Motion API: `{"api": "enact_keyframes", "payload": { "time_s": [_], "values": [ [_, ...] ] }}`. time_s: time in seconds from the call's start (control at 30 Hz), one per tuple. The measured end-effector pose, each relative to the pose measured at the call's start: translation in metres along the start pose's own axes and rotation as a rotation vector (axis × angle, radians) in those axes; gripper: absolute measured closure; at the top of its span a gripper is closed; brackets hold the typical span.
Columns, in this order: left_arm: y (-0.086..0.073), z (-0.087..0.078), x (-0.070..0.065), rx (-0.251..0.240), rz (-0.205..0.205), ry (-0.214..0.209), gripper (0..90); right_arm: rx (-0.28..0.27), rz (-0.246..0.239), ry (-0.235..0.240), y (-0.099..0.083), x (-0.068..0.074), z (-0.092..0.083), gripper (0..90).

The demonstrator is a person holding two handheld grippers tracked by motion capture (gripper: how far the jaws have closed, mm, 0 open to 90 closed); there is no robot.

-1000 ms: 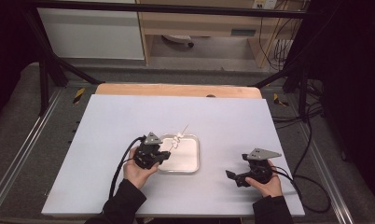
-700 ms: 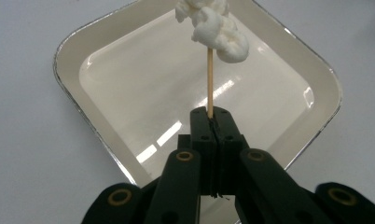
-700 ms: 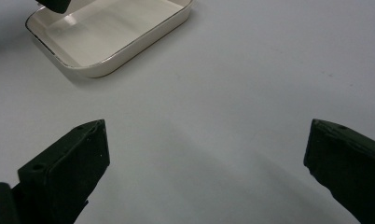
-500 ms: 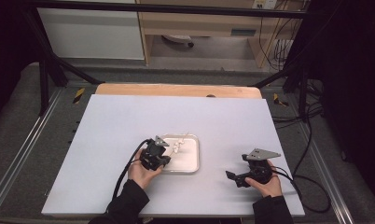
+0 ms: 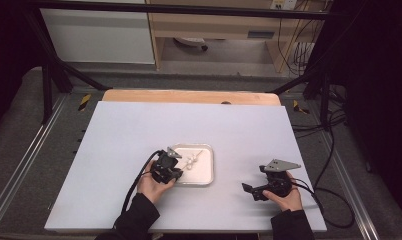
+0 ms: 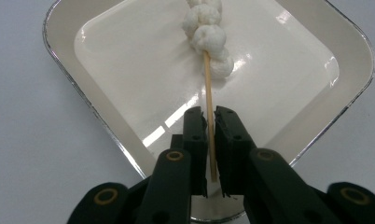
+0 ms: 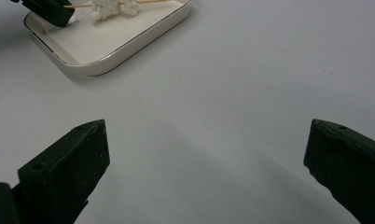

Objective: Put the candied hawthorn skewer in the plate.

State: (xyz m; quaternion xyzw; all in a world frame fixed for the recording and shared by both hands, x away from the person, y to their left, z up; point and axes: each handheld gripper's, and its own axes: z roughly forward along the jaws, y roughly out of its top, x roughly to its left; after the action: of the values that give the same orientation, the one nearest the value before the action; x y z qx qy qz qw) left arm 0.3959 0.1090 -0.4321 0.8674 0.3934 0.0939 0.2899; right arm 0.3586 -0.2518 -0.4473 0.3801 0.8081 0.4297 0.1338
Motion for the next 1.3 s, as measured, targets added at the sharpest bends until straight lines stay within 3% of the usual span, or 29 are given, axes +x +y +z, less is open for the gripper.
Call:
{"api": "enact_keyframes", "payload": {
  "time_s": [0.2, 0.4, 0.53, 0.8, 1.0, 1.17, 1.3],
  "values": [
    [-0.001, -0.009, 0.002, -0.03, 0.025, 0.0, 70.9, -0.001, 0.002, 0.001, 0.0, 0.0, 0.0, 0.9],
    [-0.003, -0.024, 0.007, -0.086, 0.053, -0.02, 46.9, -0.004, -0.002, -0.002, 0.0, 0.0, -0.001, 0.9],
    [-0.007, -0.033, 0.01, -0.091, 0.079, -0.027, 32.4, 0.0, 0.001, -0.003, 0.0, 0.0, 0.0, 0.9],
    [-0.026, -0.055, 0.026, -0.13, 0.089, -0.035, 21.4, 0.003, 0.003, -0.003, 0.0, 0.0, -0.001, 0.8],
    [-0.05, -0.062, 0.038, -0.154, 0.06, -0.032, 17.4, 0.01, 0.004, -0.003, 0.0, 0.0, 0.0, 0.9],
    [-0.073, -0.062, 0.047, -0.156, 0.033, -0.014, 6.6, 0.012, 0.004, -0.004, -0.001, 0.0, -0.001, 0.8],
    [-0.09, -0.065, 0.055, -0.182, 0.003, -0.025, 6.0, 0.012, 0.004, -0.005, -0.002, -0.001, -0.001, 0.8]
  ]
}}
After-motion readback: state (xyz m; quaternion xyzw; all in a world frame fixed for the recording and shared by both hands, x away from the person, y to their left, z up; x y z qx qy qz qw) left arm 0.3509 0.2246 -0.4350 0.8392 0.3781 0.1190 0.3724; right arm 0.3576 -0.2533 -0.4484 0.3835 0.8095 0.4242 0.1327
